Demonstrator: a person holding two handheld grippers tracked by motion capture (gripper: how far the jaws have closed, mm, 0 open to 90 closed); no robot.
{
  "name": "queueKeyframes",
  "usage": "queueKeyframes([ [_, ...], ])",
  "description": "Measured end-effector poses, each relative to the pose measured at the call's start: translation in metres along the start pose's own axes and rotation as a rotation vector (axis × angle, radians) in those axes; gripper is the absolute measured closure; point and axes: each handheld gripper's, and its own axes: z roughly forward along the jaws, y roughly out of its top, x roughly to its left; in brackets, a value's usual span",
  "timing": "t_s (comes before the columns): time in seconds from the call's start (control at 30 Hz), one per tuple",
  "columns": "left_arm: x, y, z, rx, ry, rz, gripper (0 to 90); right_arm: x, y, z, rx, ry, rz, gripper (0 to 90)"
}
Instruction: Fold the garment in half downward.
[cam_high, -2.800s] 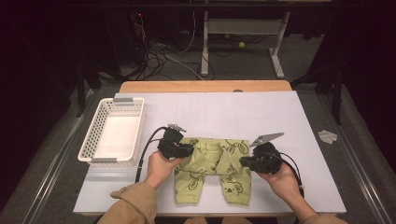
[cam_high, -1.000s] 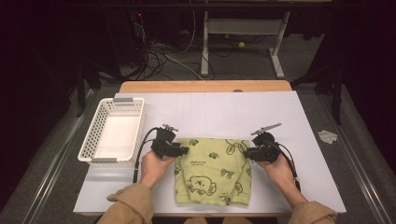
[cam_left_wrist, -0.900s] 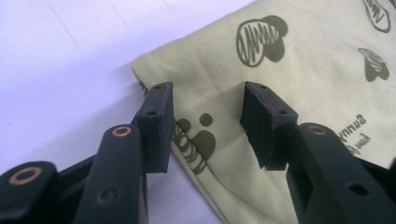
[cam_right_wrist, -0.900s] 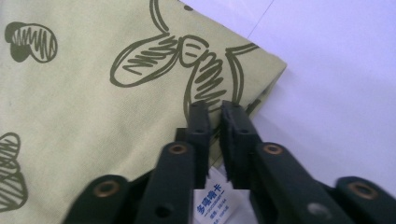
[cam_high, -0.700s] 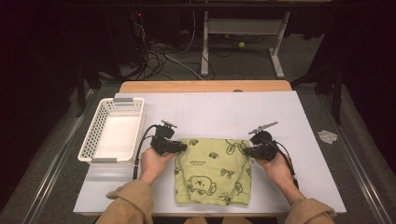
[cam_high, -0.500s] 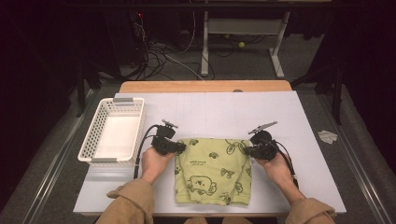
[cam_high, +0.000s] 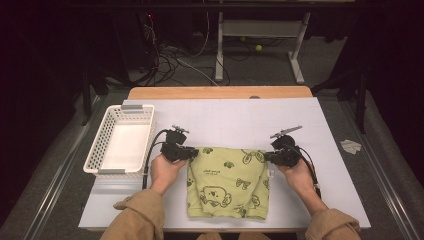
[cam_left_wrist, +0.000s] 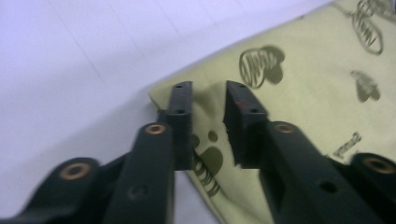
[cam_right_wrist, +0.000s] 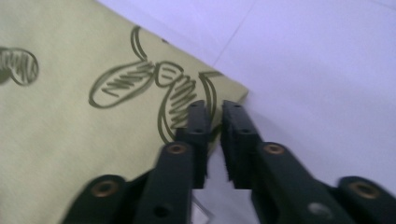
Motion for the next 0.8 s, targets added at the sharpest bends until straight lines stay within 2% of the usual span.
queueKeyframes([
  [0.03,0.000,0.001,0.000,0.002,0.004,-0.002,58.2,0.000,0.001,0.000,-0.008,0.002,0.005,73.2],
  [0.13,0.003,0.006,0.006,0.052,0.052,0.002,48.9,0.000,0.003,0.005,-0.002,-0.016,0.009,63.8],
  [0.23,0.006,0.009,0.010,0.069,0.061,-0.009,43.3,-0.002,0.006,0.011,0.007,-0.027,0.018,58.4],
  [0.3,0.010,0.011,0.017,0.094,0.073,-0.029,41.8,-0.003,0.007,0.015,0.018,-0.028,0.030,55.9],
  [0.37,0.011,0.011,0.019,0.092,0.074,-0.036,41.2,-0.003,0.007,0.019,0.035,-0.041,0.021,55.8],
  [0.43,0.011,0.012,0.019,0.091,0.075,-0.036,41.4,-0.003,0.009,0.019,0.042,-0.048,0.017,56.4],
  [0.47,0.009,0.011,0.020,0.096,0.090,-0.017,42.0,-0.002,0.009,0.020,0.045,-0.054,0.012,57.8],
  [0.53,0.006,0.010,0.021,0.103,0.103,0.005,48.5,-0.001,0.010,0.020,0.050,-0.042,-0.004,69.7],
  [0.6,0.005,0.011,0.021,0.119,0.093,0.001,56.7,0.003,0.011,0.020,0.052,-0.026,-0.019,79.9],
  [0.7,0.007,0.011,0.020,0.131,0.090,0.002,69.2,0.007,0.013,0.020,0.065,-0.033,-0.040,85.7],
  [0.73,0.007,0.012,0.020,0.148,0.069,0.011,74.9,0.007,0.013,0.020,0.067,-0.035,-0.048,86.1],
  [0.8,0.003,0.014,0.019,0.163,0.083,0.041,79.0,0.007,0.015,0.020,0.074,-0.041,-0.054,86.6],
])
